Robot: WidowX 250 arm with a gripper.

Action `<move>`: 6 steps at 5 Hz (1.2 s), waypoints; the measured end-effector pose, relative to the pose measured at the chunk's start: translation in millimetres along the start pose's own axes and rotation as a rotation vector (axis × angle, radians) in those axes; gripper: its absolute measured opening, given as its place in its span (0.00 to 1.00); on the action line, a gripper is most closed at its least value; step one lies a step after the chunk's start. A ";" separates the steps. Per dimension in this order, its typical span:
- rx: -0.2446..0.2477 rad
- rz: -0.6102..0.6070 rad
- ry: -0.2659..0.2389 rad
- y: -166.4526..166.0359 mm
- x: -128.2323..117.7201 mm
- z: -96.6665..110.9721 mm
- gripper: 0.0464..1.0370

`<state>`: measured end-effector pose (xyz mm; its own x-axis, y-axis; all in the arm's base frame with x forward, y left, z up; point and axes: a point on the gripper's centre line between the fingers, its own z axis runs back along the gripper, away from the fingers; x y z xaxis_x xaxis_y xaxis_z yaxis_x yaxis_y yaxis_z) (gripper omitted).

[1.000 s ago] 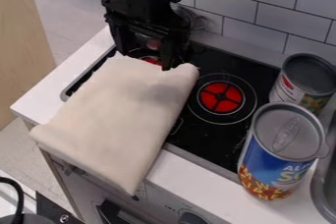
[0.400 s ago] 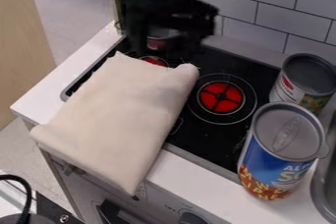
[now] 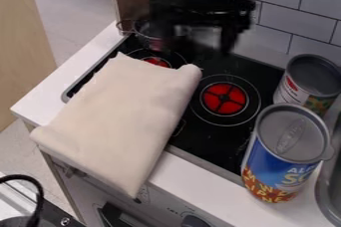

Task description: Move the foodcan on the top left of the counter top

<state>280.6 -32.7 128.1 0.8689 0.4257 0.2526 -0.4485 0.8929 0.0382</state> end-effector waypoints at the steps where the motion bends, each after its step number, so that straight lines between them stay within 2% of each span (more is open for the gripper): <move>1: -0.053 0.016 -0.028 -25.0 -2.6 13.3 0.96; 3: -0.064 0.146 -0.059 -77.7 -12.2 19.8 0.96; 4: -0.066 0.164 0.004 -96.7 -20.0 12.0 0.96; 5: -0.094 0.185 0.080 -110.7 -33.0 4.6 0.96; 6: -0.110 0.267 0.160 -120.9 -42.0 1.0 0.96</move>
<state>298.1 -158.7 113.8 0.7497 0.6564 0.0844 -0.6469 0.7537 -0.1161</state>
